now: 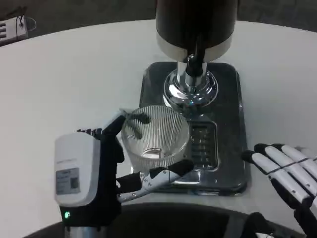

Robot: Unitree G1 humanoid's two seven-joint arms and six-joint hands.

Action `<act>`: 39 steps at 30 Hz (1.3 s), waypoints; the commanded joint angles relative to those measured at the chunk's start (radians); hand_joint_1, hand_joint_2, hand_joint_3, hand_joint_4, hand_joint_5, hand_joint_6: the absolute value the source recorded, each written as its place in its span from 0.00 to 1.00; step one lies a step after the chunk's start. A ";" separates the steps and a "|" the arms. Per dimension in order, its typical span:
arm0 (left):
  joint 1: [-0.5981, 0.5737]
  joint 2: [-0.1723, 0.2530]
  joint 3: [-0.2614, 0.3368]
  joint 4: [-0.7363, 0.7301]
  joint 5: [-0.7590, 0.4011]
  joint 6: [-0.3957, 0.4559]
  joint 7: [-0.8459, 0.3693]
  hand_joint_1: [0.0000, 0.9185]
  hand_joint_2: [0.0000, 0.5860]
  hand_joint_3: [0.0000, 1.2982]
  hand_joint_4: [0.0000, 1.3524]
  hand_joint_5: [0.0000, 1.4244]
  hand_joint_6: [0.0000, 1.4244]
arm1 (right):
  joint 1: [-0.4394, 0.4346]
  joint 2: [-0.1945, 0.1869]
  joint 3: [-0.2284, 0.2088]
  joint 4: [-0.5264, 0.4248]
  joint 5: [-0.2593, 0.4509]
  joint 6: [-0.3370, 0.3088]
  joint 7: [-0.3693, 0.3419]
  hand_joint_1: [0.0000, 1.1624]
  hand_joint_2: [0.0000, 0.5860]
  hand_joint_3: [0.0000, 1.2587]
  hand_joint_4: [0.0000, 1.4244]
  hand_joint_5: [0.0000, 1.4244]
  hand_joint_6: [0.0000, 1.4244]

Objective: Grasp the cup under the faucet to collect the drink, then remove the cup.

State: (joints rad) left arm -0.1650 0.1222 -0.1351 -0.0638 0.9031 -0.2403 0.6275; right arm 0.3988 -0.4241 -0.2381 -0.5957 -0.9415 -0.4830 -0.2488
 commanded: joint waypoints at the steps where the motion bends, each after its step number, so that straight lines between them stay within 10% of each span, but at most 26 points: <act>1: -0.097 0.010 -0.004 0.107 -0.011 0.002 0.056 0.81 0.03 0.79 0.81 0.79 0.87 | 0.010 -0.003 -0.025 -0.008 0.022 0.002 0.004 0.24 0.84 0.14 0.10 0.12 0.15; 39: -0.473 0.034 -0.184 0.662 -0.046 0.089 0.147 0.70 0.00 0.77 0.69 0.76 0.86 | 0.062 0.010 -0.091 -0.008 0.078 -0.001 0.012 0.24 0.84 0.14 0.11 0.13 0.16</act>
State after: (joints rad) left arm -0.6455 0.1425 -0.3045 0.5728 0.8629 -0.1733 0.7947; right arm 0.4496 -0.4203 -0.3186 -0.5961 -0.8751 -0.4836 -0.2438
